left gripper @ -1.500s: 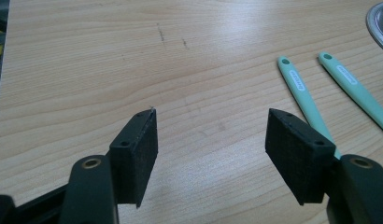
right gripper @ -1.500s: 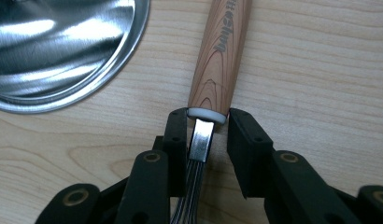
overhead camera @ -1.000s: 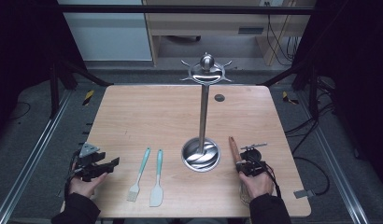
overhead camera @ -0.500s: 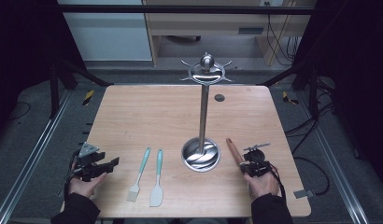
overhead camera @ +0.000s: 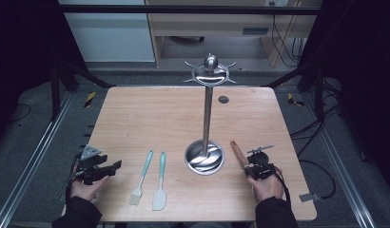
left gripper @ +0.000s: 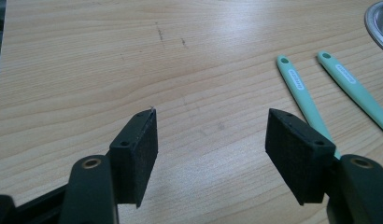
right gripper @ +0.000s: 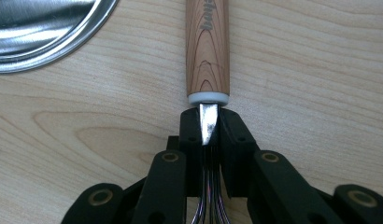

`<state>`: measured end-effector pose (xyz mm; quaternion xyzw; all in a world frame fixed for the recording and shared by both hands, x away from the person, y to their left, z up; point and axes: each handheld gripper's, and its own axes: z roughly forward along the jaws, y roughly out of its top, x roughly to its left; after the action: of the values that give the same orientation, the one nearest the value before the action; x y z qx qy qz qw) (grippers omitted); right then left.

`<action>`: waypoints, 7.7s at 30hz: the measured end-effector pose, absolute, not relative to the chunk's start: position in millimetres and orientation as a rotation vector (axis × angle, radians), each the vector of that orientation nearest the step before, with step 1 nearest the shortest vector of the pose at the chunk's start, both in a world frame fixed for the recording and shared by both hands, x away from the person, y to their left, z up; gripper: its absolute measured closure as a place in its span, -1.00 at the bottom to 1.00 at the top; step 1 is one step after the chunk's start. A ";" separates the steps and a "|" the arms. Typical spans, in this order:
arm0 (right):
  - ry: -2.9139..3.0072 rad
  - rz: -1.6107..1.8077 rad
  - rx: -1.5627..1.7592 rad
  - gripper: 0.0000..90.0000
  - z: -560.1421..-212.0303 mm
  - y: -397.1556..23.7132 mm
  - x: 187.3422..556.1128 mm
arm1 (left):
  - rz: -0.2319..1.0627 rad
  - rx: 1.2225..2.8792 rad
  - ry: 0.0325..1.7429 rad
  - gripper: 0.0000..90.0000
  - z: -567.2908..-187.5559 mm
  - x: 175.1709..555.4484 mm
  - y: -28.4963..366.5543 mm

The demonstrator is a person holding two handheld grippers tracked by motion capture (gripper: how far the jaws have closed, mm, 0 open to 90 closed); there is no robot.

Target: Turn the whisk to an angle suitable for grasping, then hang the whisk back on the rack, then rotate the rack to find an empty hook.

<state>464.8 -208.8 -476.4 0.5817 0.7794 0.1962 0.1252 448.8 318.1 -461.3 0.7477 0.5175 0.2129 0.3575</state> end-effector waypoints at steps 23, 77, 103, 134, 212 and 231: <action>2.145 0.888 1.551 0.80 -445.7 -216.5 449.7 | 0.547 1.921 1.328 -0.24 -459.9 447.9 318.3; 1.724 1.515 1.109 0.80 -339.3 -218.2 390.7 | 0.543 1.946 1.294 -0.24 -459.4 446.5 311.6; 1.644 1.660 0.939 0.80 -303.9 -211.2 380.5 | 0.545 1.948 1.297 -0.24 -459.9 447.0 311.9; 1.773 1.710 0.903 0.80 -322.5 -192.7 411.1 | 0.544 1.947 1.299 -0.24 -460.2 447.3 312.3; 1.714 1.459 1.003 0.21 -307.2 -198.7 425.5 | 0.617 1.977 1.199 0.04 -463.0 445.7 310.4; 1.670 1.511 0.995 0.87 -275.2 -191.9 428.1 | 0.567 1.986 1.226 -0.02 -461.7 446.1 309.4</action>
<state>428.1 -191.9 -275.2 0.3809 0.6396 0.5786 0.3332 446.1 309.4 -461.7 0.7709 0.4761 0.2200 0.3614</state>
